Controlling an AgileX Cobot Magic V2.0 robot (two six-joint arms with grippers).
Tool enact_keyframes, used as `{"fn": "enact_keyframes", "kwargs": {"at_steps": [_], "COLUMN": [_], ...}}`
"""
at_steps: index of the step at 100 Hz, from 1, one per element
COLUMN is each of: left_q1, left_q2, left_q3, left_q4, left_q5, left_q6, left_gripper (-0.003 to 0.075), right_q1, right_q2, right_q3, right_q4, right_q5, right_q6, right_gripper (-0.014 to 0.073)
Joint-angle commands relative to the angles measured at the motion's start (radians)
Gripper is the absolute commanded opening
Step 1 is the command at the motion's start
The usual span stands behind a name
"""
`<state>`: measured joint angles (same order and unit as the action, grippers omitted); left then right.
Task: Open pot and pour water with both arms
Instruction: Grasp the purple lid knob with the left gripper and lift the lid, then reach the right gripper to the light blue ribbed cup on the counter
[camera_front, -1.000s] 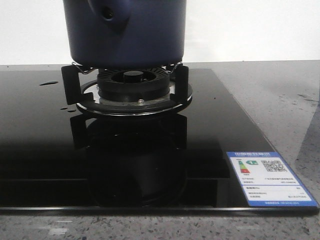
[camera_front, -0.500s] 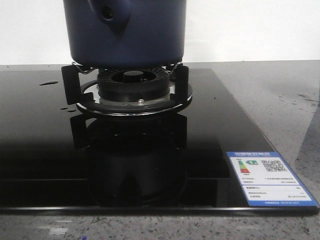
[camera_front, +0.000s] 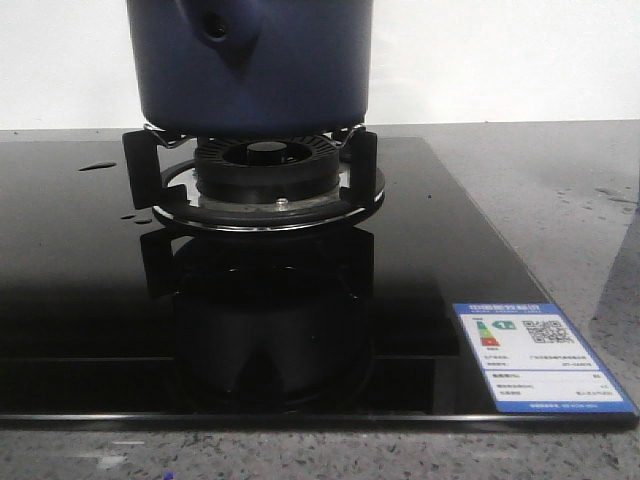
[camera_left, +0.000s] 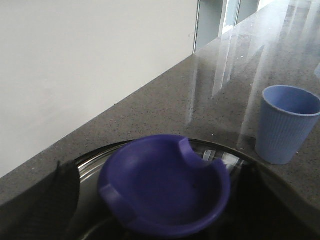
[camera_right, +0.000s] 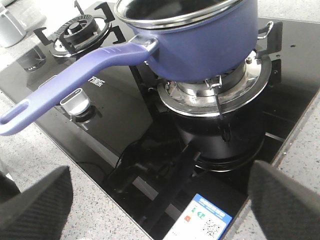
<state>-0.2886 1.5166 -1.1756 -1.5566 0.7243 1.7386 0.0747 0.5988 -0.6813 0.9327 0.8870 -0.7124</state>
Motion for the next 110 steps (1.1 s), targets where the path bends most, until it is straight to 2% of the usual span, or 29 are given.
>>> {"fn": "enact_keyframes", "kwargs": {"at_steps": [1, 23, 35, 44, 61, 75, 110], "left_q1": [-0.007, -0.007, -0.007, -0.007, -0.007, -0.007, 0.000], "left_q2": [-0.018, 0.030, 0.040, 0.040, 0.040, 0.033, -0.068], "left_q3": [-0.037, -0.037, -0.037, -0.037, -0.037, -0.039, -0.108], "left_q4": [-0.083, -0.107, -0.126, -0.139, -0.168, -0.177, -0.181], "left_q5": [0.010, 0.099, 0.141, 0.152, 0.160, 0.165, 0.158], "left_q6": [0.025, 0.039, 0.039, 0.039, 0.039, 0.039, 0.034], "left_gripper": [0.0590, 0.0589, 0.0562, 0.0509, 0.0363, 0.0295, 0.0291], "right_q1": [-0.002, -0.002, -0.002, -0.002, -0.002, -0.002, -0.002], "right_q2": [0.008, 0.008, 0.008, 0.008, 0.008, 0.008, 0.010], "right_q3": [-0.033, -0.033, -0.033, -0.033, -0.033, -0.033, -0.033], "right_q4": [0.050, 0.050, 0.050, 0.050, 0.050, 0.050, 0.050], "right_q5": [-0.039, -0.041, -0.043, -0.045, -0.045, -0.047, -0.098], "right_q6": [-0.013, -0.013, -0.013, -0.013, -0.013, -0.013, -0.013], "right_gripper": [0.0624, 0.0624, 0.0624, 0.0624, 0.0624, 0.0624, 0.0624]}}
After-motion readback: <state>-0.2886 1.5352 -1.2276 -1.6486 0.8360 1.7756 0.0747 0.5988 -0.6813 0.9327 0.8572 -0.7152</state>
